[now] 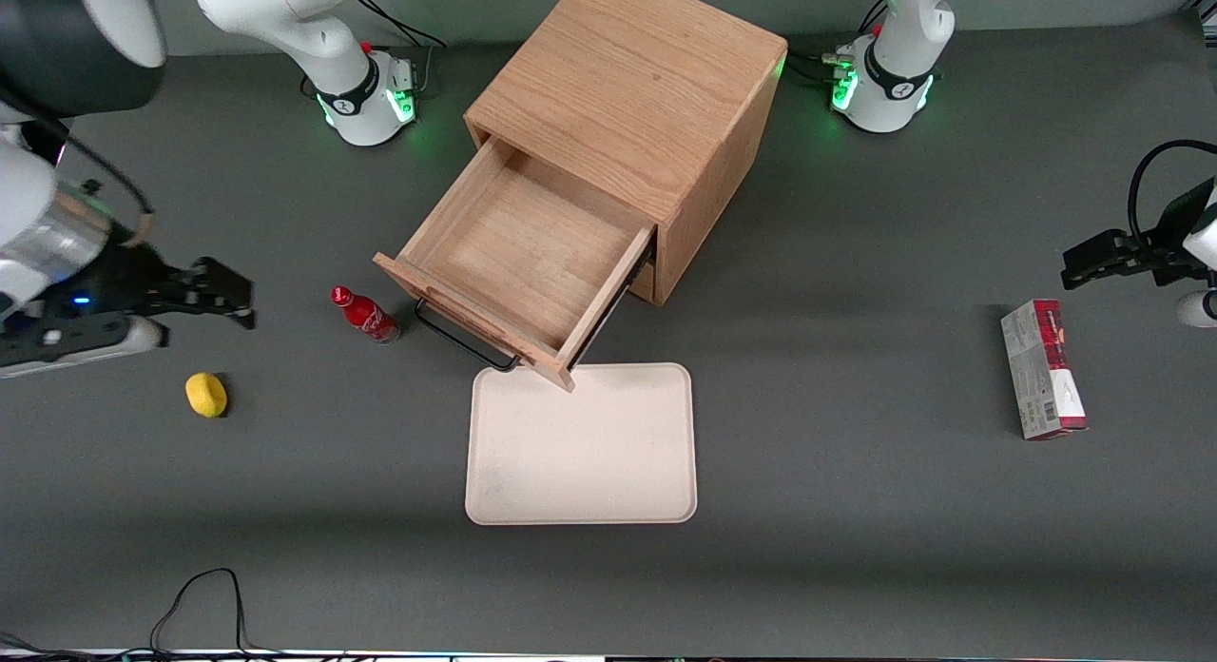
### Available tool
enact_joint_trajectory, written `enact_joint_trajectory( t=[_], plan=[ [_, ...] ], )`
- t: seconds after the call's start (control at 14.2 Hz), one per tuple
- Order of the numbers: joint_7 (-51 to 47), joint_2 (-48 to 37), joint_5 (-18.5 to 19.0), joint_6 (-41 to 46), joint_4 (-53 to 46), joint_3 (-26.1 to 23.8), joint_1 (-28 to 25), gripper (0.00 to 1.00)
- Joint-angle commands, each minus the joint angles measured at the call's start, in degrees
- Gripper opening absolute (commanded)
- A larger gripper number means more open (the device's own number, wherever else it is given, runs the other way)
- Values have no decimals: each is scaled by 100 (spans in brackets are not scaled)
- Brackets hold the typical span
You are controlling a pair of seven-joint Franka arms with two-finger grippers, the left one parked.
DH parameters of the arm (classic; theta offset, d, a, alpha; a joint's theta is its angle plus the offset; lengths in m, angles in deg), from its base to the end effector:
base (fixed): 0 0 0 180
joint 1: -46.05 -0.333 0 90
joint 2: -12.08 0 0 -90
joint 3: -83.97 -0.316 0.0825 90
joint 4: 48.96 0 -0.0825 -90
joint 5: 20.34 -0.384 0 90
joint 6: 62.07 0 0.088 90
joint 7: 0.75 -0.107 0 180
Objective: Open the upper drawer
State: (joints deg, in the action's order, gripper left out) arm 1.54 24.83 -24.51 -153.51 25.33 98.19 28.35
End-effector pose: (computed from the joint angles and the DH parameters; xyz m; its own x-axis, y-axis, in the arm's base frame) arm 0.6205 0.0651 0.6288 0.9905 0.1088 0.0839 0.1104 -0.9938 -0.0151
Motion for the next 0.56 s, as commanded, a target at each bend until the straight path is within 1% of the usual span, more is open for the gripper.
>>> enact_joint_trajectory(
  t=[0.0, 0.14, 0.21, 0.42, 0.49],
  plan=[
    [-142, -852, 13, -409, 1093, -699, 949, 100],
    [-90, -1073, 13, -445, 1333, -1104, 1513, 100],
    [-80, -1082, 22, -436, 1342, -1245, 1680, 100],
    [-80, -1056, 136, -375, 1325, -1273, 1752, 100],
    [-89, -1030, 293, -366, 1333, -1264, 1744, 100]
  ],
)
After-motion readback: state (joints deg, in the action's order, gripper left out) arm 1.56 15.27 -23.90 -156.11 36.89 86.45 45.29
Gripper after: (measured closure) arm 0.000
